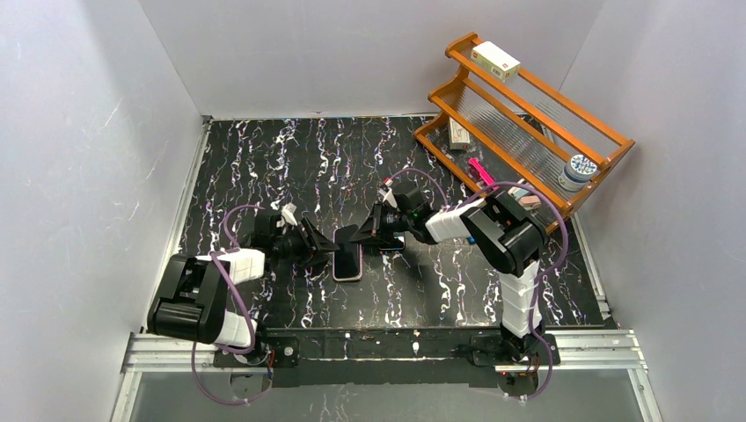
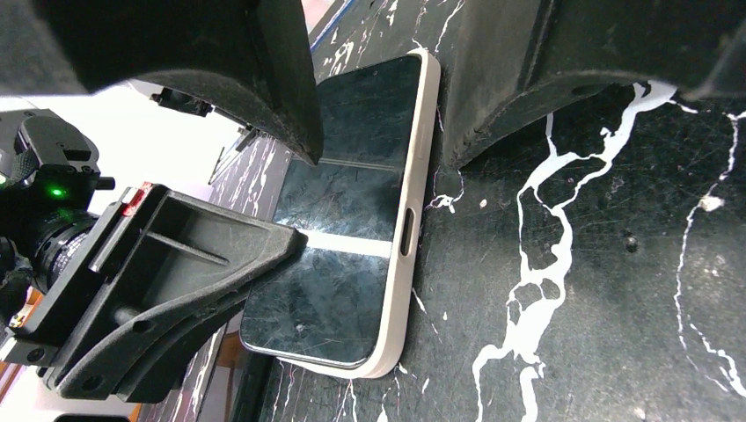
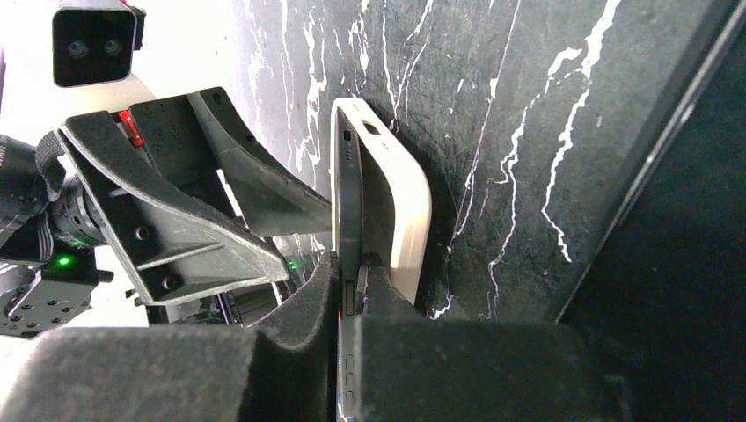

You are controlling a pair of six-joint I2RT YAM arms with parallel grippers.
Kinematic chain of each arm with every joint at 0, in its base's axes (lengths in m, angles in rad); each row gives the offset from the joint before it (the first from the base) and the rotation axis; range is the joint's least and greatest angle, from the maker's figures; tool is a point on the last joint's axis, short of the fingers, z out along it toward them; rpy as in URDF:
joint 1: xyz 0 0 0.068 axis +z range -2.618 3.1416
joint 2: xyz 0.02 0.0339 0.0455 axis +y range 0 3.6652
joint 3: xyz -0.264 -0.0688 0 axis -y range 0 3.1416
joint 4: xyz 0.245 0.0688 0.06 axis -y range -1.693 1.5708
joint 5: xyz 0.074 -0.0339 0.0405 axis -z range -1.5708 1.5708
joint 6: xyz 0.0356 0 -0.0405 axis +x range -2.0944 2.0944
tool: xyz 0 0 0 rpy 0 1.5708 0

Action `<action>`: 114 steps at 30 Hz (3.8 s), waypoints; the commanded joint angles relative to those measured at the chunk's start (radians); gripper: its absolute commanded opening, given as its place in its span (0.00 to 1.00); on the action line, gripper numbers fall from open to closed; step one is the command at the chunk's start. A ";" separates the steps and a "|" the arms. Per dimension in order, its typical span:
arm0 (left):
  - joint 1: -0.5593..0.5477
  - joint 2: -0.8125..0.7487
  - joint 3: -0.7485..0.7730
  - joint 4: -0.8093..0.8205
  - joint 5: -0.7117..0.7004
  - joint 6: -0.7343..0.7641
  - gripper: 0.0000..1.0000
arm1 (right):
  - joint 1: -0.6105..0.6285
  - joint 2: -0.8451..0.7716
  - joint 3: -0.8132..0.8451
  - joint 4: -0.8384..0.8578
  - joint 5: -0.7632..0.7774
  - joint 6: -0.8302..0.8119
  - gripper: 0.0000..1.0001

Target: Put the phone into the phone case

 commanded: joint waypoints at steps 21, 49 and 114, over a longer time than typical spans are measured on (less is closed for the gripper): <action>-0.026 -0.061 0.088 -0.239 -0.078 0.089 0.47 | 0.042 -0.129 0.192 -0.471 0.305 -0.231 0.61; -0.043 0.105 0.145 -0.105 -0.037 0.050 0.48 | 0.048 -0.213 0.218 -0.631 0.317 -0.183 0.67; -0.158 0.074 0.059 -0.078 -0.125 0.004 0.39 | 0.067 -0.144 -0.179 0.414 -0.066 0.142 0.75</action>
